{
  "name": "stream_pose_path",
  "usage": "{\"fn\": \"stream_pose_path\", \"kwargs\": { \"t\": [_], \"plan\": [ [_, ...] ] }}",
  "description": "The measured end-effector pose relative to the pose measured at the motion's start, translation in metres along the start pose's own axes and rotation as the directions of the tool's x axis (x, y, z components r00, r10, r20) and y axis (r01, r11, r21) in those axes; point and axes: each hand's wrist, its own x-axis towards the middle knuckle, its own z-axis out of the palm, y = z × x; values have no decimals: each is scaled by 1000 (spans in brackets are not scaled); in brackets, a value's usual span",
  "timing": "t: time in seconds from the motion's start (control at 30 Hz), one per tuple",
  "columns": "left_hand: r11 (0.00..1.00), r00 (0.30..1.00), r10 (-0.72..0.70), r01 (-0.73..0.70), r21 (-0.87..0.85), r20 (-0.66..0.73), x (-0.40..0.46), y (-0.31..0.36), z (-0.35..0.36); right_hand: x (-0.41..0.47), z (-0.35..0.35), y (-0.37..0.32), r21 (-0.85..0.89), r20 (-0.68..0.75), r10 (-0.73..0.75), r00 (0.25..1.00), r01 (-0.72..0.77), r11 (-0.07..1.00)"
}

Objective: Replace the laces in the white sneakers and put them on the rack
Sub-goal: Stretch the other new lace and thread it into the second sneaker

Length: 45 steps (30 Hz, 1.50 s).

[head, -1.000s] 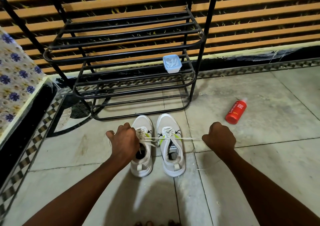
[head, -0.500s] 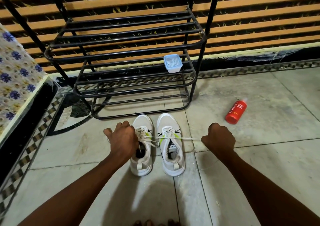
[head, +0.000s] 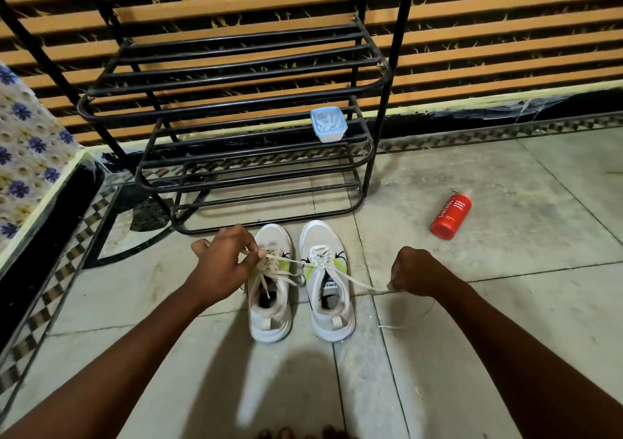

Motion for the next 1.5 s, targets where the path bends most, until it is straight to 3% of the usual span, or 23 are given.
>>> {"fn": "stream_pose_path", "kwargs": {
  "t": [0.1, 0.2, 0.27, 0.33, 0.47, 0.63, 0.83, 1.13, 1.3, 1.5],
  "plan": [
    [939, 995, -69, 91, -332, 76, -1, 16, -3, -11, -9, -5, 314, 128, -256, 958, 205, 927],
    [827, 985, -79, 151, -542, 154, 2, 38, -1, -27, -13, -22, 597, 197, -400, 895, 214, 773],
    [751, 981, -72, 171, -638, 179, 6, 58, -2, -29, -14, -35, 706, 141, -491, 860, 260, 659],
    [655, 977, -103, 207, -727, 186, 10, 78, -1, -28, -15, -47, 783, -5, -551, 834, 347, 517],
    [499, 964, -180, 260, -827, 195, 18, 101, 2, -24, -17, -66, 917, -202, -505, 839, 343, 203],
    [481, 971, -205, 207, -852, 120, 22, 109, 9, -24, -15, -83, 933, -297, -376, 878, 350, 81],
    [552, 990, -140, 92, -829, 17, 20, 102, 22, -12, -13, -95, 906, -342, -147, 928, 368, 211],
    [661, 990, -64, -52, -749, -126, 23, 101, 36, -25, -8, -105, 771, -514, -163, 842, 537, 343],
    [682, 990, -116, 26, -731, -74, 20, 105, 34, -27, -2, -105, 647, -619, -183, 764, 628, 432],
    [693, 990, -124, 41, -720, -63, 17, 104, 36, -36, -2, -106, 587, -596, -261, 760, 634, 503]
  ]
}}
